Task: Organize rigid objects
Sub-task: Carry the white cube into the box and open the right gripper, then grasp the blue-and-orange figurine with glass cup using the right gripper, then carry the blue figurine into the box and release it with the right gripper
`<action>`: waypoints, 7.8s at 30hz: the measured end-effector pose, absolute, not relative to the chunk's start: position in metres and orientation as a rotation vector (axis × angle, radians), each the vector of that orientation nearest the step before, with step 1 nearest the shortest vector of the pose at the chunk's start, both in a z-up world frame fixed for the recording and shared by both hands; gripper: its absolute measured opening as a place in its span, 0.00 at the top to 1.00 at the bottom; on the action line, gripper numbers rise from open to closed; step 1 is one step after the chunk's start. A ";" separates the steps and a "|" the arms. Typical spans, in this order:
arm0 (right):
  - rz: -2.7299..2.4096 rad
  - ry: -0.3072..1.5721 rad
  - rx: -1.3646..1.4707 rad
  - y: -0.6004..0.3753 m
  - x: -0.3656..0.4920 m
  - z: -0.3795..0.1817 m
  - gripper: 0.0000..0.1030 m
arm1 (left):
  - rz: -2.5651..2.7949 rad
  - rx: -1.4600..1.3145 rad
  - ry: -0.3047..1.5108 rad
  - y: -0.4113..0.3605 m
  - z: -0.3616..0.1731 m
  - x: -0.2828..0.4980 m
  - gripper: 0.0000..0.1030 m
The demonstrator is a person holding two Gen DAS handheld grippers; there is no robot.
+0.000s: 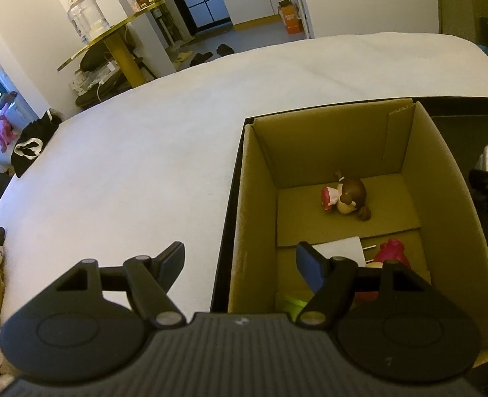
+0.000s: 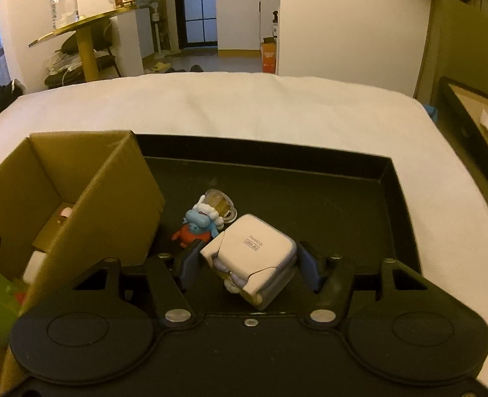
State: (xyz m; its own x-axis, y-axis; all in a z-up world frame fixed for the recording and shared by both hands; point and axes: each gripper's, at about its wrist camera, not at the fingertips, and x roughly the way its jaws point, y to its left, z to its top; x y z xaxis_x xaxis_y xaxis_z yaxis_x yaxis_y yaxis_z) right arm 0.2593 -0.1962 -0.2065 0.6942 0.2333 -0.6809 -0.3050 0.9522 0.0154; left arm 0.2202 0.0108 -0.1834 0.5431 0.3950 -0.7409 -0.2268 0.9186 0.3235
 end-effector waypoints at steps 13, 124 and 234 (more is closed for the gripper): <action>0.333 0.650 -0.184 -0.184 0.243 -0.150 0.43 | 0.343 0.137 0.908 0.020 -0.176 0.215 0.29; 0.422 0.692 -0.084 -0.192 0.279 -0.208 0.22 | 0.369 0.155 0.927 0.012 -0.180 0.227 0.37; 0.223 0.786 -0.125 -0.212 0.243 -0.209 0.64 | 0.384 0.217 0.941 0.001 -0.182 0.220 0.37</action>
State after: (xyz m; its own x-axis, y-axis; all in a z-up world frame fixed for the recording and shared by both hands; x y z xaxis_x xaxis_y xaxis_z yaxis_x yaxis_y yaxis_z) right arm 0.2427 -0.2118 -0.2086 0.6847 0.1517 -0.7129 -0.2443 0.9693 -0.0284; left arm 0.2199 0.0015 -0.1817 0.5282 0.4119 -0.7425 -0.2253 0.9111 0.3452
